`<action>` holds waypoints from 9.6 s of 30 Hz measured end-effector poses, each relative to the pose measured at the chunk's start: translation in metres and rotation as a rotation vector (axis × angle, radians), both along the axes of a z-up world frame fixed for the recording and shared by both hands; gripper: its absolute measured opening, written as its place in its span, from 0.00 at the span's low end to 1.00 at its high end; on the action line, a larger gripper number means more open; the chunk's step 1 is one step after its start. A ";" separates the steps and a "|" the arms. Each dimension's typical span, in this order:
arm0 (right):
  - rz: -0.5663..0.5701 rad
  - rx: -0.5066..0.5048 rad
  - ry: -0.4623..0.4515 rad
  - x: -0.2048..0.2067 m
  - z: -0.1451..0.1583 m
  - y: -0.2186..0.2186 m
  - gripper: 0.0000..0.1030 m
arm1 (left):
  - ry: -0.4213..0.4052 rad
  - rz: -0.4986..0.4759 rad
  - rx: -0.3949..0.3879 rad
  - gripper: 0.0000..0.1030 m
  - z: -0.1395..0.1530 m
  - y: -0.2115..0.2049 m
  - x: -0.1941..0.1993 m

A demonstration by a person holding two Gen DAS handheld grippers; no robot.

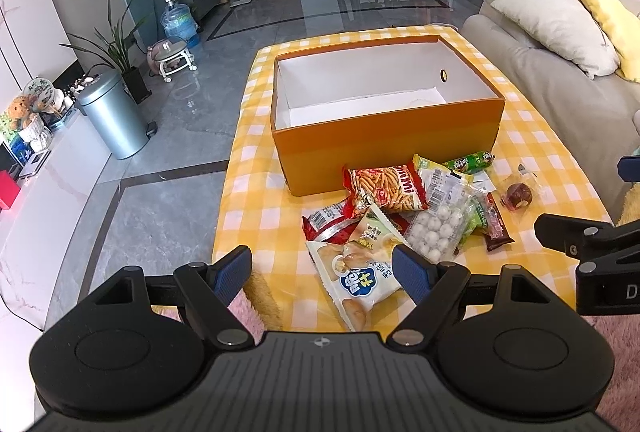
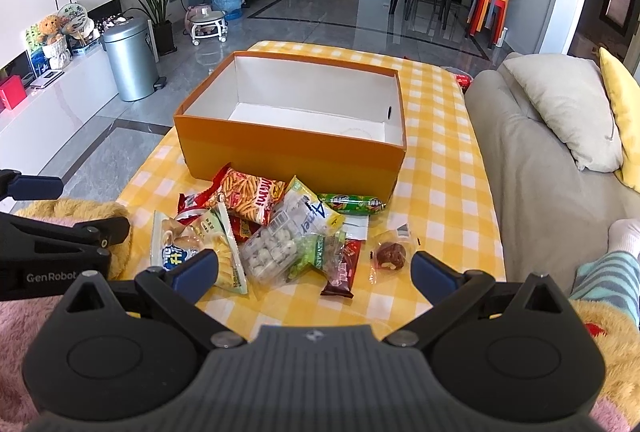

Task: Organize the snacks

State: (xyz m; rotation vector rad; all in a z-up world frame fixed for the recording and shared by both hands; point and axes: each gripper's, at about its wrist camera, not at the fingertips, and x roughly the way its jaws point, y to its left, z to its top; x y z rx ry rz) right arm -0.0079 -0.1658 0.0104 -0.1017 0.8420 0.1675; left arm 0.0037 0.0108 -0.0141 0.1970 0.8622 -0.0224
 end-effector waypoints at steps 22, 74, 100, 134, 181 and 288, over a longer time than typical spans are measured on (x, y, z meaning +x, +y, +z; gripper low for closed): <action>-0.001 0.074 -0.035 0.005 -0.007 -0.012 0.96 | 0.003 -0.065 -0.074 0.81 0.006 0.003 0.020; 0.591 -0.335 -0.114 0.108 -0.147 0.085 0.29 | 0.353 0.106 -0.337 0.17 -0.084 0.054 0.119; 0.369 -0.055 -0.155 0.063 -0.073 0.036 0.06 | 0.105 0.140 -0.332 0.17 -0.012 0.065 0.099; 0.082 0.174 0.059 0.236 -0.040 0.019 0.04 | 0.069 -0.133 0.033 0.16 -0.009 -0.004 0.255; 0.174 0.109 0.192 0.257 -0.018 0.040 0.61 | -0.036 -0.204 0.217 0.73 0.019 -0.013 0.225; 0.030 0.337 0.326 0.117 -0.157 0.021 0.51 | 0.442 -0.083 -0.099 0.88 -0.138 0.013 0.142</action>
